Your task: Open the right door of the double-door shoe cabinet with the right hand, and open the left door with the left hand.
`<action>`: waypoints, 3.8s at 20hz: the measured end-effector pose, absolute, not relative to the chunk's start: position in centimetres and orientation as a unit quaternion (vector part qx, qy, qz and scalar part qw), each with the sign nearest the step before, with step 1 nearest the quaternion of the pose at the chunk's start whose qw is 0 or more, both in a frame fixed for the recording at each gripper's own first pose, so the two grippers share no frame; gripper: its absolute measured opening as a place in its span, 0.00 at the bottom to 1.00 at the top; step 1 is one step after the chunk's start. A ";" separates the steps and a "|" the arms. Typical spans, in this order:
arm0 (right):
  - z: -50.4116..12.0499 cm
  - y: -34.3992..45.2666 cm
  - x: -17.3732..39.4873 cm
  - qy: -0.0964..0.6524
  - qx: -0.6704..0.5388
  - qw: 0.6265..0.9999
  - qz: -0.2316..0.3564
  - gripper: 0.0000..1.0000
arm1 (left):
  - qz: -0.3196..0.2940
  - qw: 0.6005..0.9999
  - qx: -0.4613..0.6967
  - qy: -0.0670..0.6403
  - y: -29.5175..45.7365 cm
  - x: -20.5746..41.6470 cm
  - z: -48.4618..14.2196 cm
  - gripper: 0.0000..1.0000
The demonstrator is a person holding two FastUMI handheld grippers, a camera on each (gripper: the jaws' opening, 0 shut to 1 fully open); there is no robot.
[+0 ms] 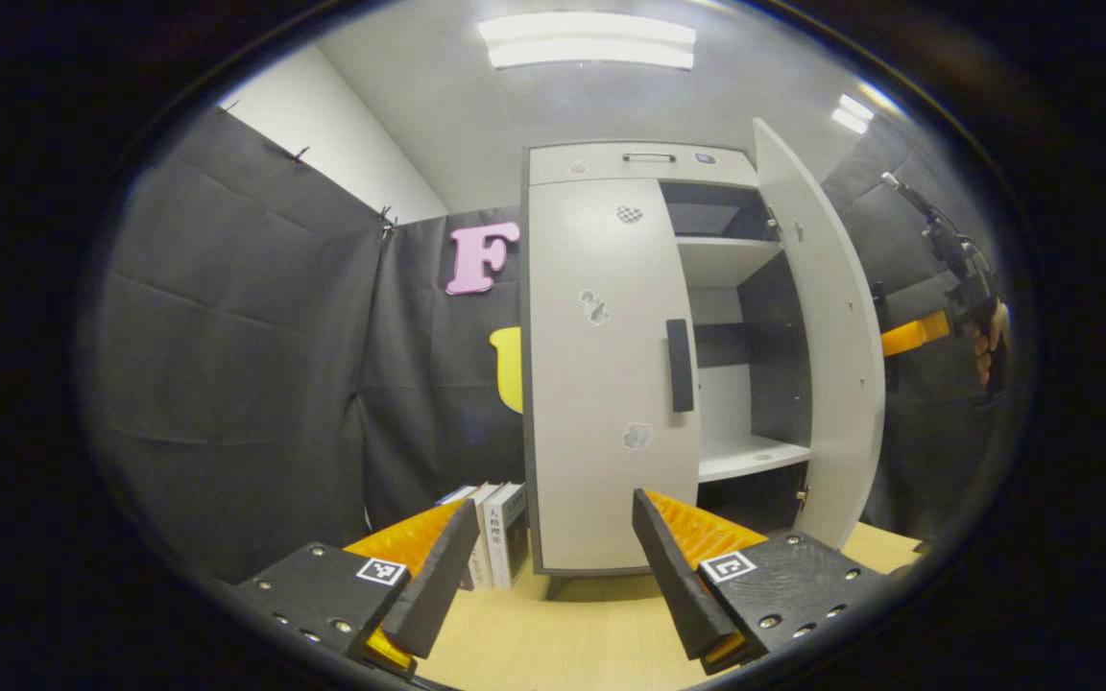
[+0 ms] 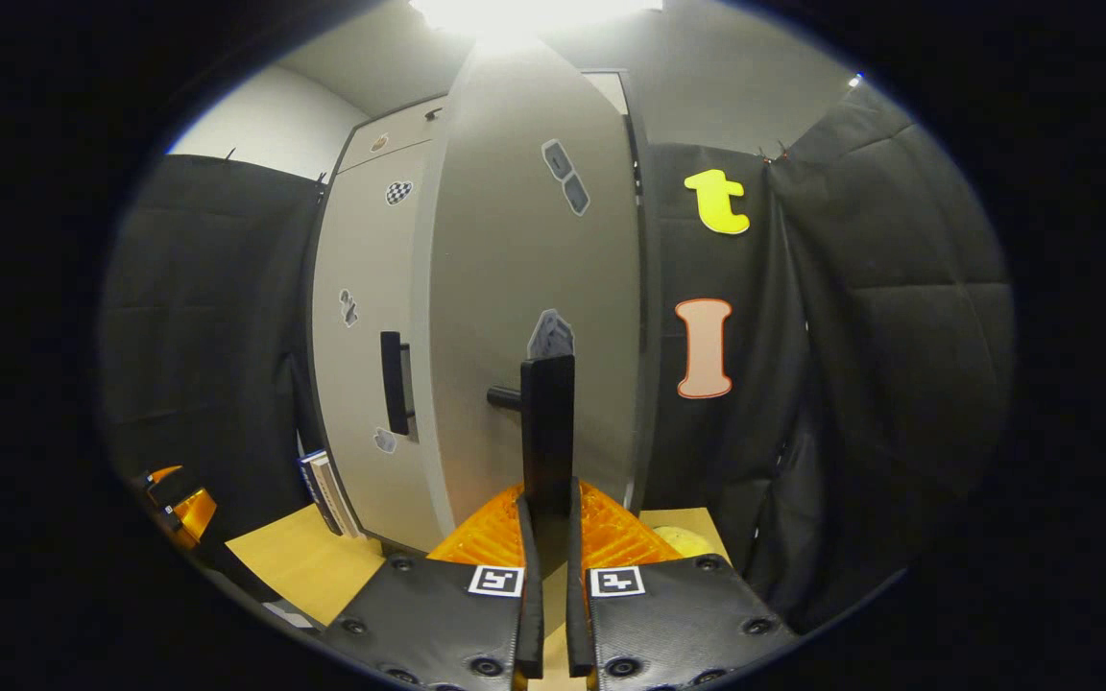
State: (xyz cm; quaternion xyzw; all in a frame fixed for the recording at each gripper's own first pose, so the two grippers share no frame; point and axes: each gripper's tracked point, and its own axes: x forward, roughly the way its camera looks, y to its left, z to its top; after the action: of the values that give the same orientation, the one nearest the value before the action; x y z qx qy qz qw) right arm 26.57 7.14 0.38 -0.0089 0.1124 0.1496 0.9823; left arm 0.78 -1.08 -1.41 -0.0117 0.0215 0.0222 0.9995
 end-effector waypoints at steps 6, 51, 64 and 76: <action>0.7 3.8 27.2 0.095 -0.035 0.989 0.105 0.07 | 0.006 0.999 -0.011 0.031 -3.8 0.7 -2.0 0.95; -4.6 -6.7 23.6 0.142 0.009 0.988 -0.068 0.92 | -0.080 0.996 -0.039 0.007 -16.1 30.1 5.3 0.54; -4.7 -7.7 22.9 0.143 0.010 0.986 -0.086 0.95 | -0.108 0.991 -0.064 0.048 -16.7 29.7 2.8 0.18; -4.0 -6.1 22.9 0.133 -0.012 0.990 -0.044 0.93 | -0.126 0.988 -0.074 0.042 -13.5 23.5 3.7 0.21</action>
State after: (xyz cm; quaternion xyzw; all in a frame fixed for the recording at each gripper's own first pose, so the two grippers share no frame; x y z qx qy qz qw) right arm 22.95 -6.13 -3.99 -0.0117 0.1330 -0.0438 0.9901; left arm 23.47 -13.55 3.74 -0.0736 0.0416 -0.1263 0.9884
